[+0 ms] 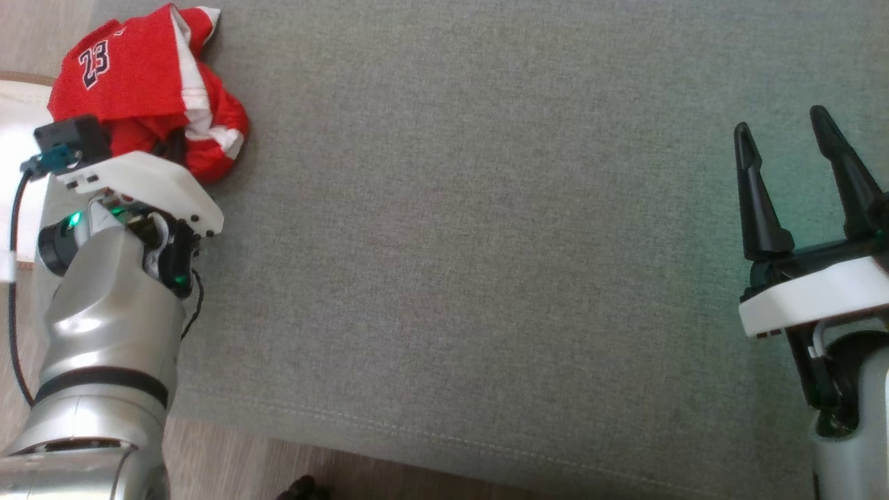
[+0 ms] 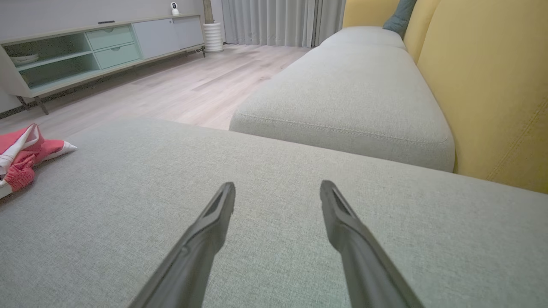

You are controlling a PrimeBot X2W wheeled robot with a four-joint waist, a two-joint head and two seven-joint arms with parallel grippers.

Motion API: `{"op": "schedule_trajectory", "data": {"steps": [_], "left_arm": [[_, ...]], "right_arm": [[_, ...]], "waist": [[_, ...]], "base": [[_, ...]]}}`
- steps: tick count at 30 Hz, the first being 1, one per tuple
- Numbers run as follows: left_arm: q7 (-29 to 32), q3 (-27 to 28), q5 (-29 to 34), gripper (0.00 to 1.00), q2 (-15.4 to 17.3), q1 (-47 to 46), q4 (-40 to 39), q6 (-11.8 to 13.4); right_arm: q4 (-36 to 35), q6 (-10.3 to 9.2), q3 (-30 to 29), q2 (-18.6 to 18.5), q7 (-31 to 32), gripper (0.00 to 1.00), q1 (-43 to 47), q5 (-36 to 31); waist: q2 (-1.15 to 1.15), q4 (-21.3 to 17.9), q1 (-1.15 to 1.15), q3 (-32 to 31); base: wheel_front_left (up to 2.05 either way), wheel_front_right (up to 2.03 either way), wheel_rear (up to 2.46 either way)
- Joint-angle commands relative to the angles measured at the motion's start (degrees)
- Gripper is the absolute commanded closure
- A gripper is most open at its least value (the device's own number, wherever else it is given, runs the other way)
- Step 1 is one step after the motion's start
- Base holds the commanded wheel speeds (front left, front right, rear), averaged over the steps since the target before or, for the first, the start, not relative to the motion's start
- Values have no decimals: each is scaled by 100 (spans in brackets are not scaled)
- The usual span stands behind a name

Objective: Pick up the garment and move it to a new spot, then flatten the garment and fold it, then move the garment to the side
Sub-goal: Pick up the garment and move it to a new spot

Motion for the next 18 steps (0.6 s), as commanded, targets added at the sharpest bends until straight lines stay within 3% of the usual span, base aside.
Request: {"op": "schedule_trajectory", "data": {"steps": [1, 7, 18], "left_arm": [[-168, 50, 34, 100, 291, -30, -40, 16], [-615, 104, 33, 100, 410, -68, -296, 85], [-654, 205, 429, 100, 755, 1152, -2502, 369]], "right_arm": [[-226, -5, 98, -15, 8, 0, -159, -31], [-134, -5, 47, 27, -70, 0, -66, 6], [150, -5, -123, 295, -402, 0, 362, 147]], "waist": [[0, 3, -1, -67], [0, 24, -1, -423], [0, -288, -1, -1439]], "base": [[0, 0, 0], [0, 0, 0], [0, 0, 0]]}}
